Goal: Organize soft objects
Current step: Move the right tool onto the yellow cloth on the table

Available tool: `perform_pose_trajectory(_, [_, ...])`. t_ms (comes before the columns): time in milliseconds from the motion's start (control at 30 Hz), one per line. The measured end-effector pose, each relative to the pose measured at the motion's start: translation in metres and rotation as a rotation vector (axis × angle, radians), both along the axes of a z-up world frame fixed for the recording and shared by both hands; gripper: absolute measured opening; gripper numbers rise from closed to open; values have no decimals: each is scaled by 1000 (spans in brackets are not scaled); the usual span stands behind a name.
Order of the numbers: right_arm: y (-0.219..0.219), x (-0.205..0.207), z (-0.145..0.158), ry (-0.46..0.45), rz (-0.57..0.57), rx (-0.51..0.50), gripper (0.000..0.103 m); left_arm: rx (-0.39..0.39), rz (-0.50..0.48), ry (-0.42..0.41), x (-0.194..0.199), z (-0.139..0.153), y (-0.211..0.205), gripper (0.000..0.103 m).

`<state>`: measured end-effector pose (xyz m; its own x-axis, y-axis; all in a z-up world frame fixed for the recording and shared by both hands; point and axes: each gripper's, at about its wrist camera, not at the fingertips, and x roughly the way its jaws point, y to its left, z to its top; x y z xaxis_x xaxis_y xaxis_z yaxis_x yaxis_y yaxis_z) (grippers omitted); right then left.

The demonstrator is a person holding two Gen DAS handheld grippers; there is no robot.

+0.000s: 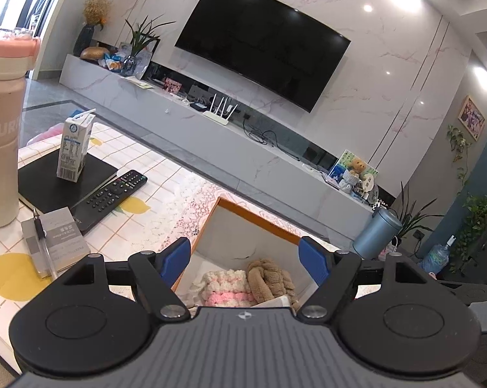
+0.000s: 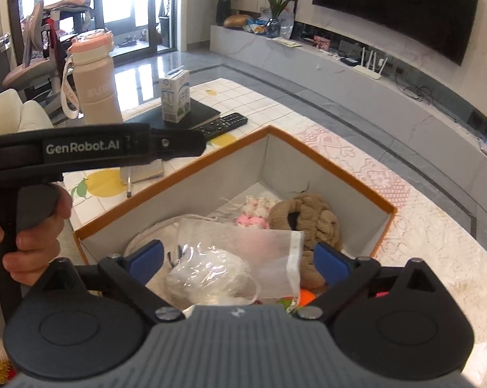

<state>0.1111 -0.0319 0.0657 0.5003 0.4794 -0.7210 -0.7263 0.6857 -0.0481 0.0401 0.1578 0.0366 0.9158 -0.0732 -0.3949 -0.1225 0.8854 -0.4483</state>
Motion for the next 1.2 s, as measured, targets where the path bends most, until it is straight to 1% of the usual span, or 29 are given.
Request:
perform_pose_trajectory(67, [-4, 1, 3, 0, -17, 23, 97, 7, -1, 3, 1, 1, -2, 89])
perform_pose_trajectory(200, [-16, 4, 13, 16, -54, 108, 98, 38, 0, 6, 2, 6, -8, 89])
perform_pose_trajectory(267, [-20, 4, 17, 18, -77, 123, 98, 56, -3, -4, 1, 11, -12, 89])
perform_pose_trajectory(433, [-40, 1, 34, -7, -125, 160, 98, 112, -32, 7, -3, 28, -31, 89])
perform_pose_trajectory(500, [-51, -3, 41, -26, -146, 187, 98, 125, -30, -7, -7, 36, -40, 89])
perform_pose_trajectory(633, [-77, -9, 55, -53, -178, 222, 98, 171, -73, -32, -14, 54, -63, 89])
perform_pose_trajectory(733, [-100, -15, 64, -85, -205, 219, 98, 192, -99, -48, -15, 65, -83, 89])
perform_pose_trajectory(867, [-140, -24, 76, -140, -248, 215, 99, 194, -191, -49, -12, 77, -114, 89])
perform_pose_trajectory(967, [-173, -28, 82, -163, -293, 197, 99, 226, -247, -59, -12, 84, -142, 89])
perform_pose_trajectory(1100, [-217, -33, 88, -208, -375, 157, 100, 266, -307, -63, -7, 86, -179, 89])
perform_pose_trajectory(1200, [-251, -37, 86, -244, -453, 119, 100, 270, -359, -45, 0, 83, -205, 89])
